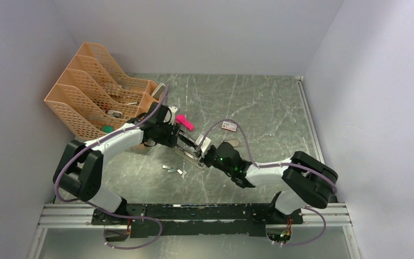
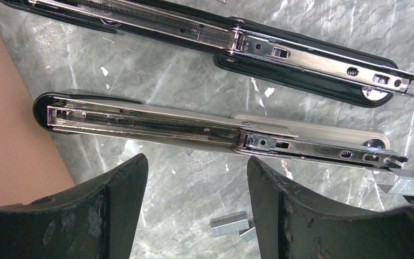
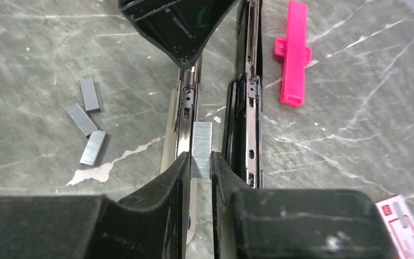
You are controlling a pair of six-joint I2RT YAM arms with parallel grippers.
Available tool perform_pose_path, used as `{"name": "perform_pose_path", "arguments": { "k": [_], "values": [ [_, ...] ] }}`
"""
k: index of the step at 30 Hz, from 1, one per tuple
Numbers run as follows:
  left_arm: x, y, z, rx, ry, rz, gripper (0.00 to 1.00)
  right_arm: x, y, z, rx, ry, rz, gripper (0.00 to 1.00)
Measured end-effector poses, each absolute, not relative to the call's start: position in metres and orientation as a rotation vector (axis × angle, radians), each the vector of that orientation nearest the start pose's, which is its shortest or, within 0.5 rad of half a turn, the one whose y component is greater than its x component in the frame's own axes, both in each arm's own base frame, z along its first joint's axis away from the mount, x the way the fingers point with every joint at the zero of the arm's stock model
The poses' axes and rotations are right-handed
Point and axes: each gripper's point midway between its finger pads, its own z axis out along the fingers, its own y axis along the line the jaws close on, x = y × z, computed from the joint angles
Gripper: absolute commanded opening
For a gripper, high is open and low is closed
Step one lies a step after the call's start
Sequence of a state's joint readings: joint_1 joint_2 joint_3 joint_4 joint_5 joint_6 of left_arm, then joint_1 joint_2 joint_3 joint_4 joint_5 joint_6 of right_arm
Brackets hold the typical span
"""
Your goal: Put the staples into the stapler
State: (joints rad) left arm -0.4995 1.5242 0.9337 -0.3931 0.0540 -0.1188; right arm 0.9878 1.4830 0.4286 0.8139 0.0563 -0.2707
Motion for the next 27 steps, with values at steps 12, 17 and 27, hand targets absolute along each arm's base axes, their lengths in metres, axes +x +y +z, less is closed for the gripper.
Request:
{"name": "perform_pose_path", "arguments": {
  "k": [12,17,27],
  "values": [
    [0.299,-0.179,0.06,0.509,2.531,-0.303,0.72,0.248,0.34,0.097,-0.992,1.817,0.7,0.02],
    [0.299,-0.179,0.06,0.509,2.531,-0.304,0.72,0.24,0.333,0.079,-1.019,1.923,0.691,0.02],
    [0.299,-0.18,0.06,0.51,2.531,-0.304,0.72,0.241,0.329,0.07,-1.023,1.994,0.646,0.03]
  ]
}}
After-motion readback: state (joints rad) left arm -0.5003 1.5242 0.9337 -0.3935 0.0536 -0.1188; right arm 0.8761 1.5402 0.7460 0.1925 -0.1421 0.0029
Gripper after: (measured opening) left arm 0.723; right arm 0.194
